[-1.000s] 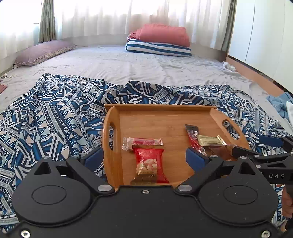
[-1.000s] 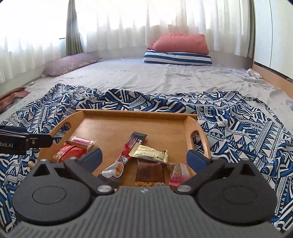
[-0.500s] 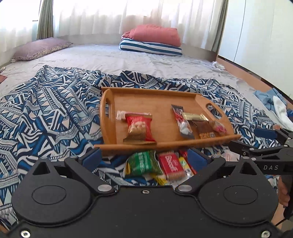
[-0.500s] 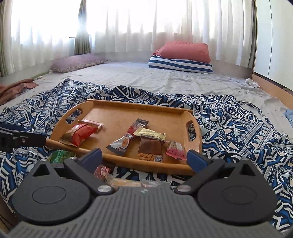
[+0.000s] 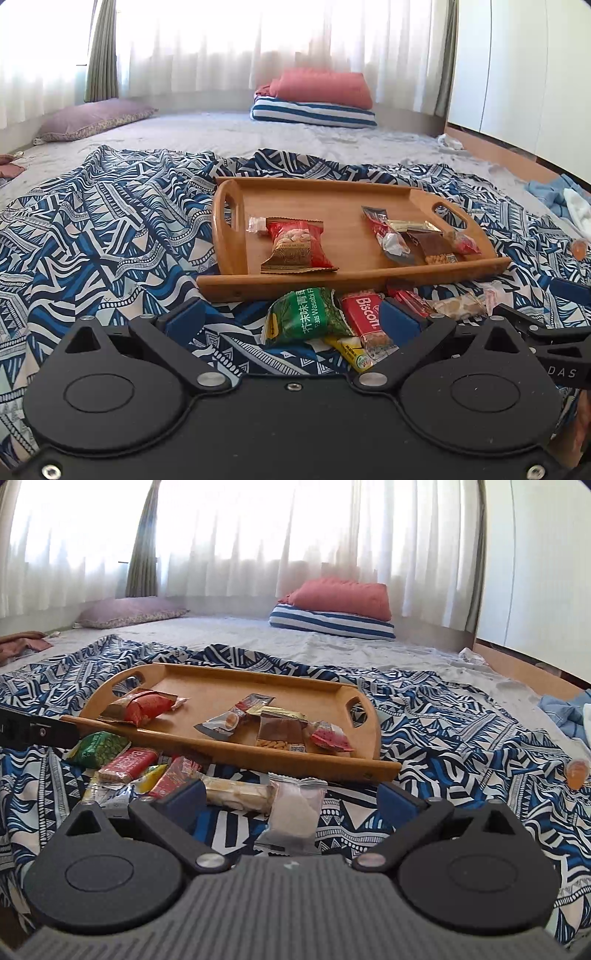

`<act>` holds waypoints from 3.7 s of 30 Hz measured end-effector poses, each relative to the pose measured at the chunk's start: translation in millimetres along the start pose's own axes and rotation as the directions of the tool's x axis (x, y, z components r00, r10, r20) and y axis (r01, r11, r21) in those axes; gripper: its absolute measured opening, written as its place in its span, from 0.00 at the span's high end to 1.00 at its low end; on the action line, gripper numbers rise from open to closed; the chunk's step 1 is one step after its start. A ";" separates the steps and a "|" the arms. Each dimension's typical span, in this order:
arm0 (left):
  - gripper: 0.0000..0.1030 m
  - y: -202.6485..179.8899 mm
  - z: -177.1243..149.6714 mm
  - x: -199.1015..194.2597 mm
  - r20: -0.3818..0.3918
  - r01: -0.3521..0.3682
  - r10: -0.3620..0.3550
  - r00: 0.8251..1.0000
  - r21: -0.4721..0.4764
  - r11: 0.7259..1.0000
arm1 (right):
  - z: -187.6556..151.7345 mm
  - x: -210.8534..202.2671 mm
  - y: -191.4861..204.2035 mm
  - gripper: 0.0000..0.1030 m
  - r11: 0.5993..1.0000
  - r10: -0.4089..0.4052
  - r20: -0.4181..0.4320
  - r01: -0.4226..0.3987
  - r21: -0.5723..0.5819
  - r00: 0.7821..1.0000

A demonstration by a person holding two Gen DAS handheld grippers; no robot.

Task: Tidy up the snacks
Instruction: 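Withdraw both open tools from the tray back toward the snack pile, then grasp the green wasabi-pea packet with the left tool while the right tool grasps the white translucent packet, then carry the green packet with the left tool while the right tool carries the white packet over the tray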

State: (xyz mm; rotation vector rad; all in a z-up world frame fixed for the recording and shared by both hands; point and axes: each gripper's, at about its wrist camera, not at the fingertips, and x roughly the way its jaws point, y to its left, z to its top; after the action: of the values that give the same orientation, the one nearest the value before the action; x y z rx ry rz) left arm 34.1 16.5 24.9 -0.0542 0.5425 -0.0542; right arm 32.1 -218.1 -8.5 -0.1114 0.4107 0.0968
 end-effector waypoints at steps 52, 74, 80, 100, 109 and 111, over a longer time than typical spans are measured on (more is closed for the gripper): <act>0.58 -1.1 -14.5 24.0 -0.019 0.035 -0.035 0.999 -0.006 0.999 | -10.5 27.8 -0.2 0.11 0.990 0.094 -0.101 -0.082 0.112 0.990; 0.40 -6.4 -20.1 36.8 -0.029 0.017 -0.015 0.999 0.053 0.998 | 0.8 40.3 -4.4 0.33 0.988 -0.027 -0.134 0.047 0.145 0.991; 0.53 0.6 -18.6 33.2 -0.029 0.032 -0.033 0.999 -0.012 0.999 | -1.6 43.6 -5.3 0.51 0.983 -0.006 -0.165 0.036 0.179 0.986; 0.56 16.1 50.8 19.5 0.056 0.007 -0.005 0.998 -0.050 0.999 | 48.5 39.9 -29.9 0.65 0.966 -0.019 -0.086 0.040 0.254 0.996; 0.56 29.5 116.8 58.5 0.072 0.008 -0.004 0.997 -0.055 0.998 | 96.3 78.9 -49.4 0.65 0.981 -0.005 -0.088 0.022 0.191 0.996; 0.56 30.9 126.9 71.6 0.058 0.013 -0.010 0.998 -0.058 0.998 | 104.1 88.2 -52.9 0.65 0.982 0.001 -0.099 0.017 0.186 0.995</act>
State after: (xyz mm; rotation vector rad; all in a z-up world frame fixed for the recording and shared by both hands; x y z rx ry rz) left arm 162.2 47.3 94.5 -0.1158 0.4861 -0.0476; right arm 159.6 -250.9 55.4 0.0678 0.5162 0.0444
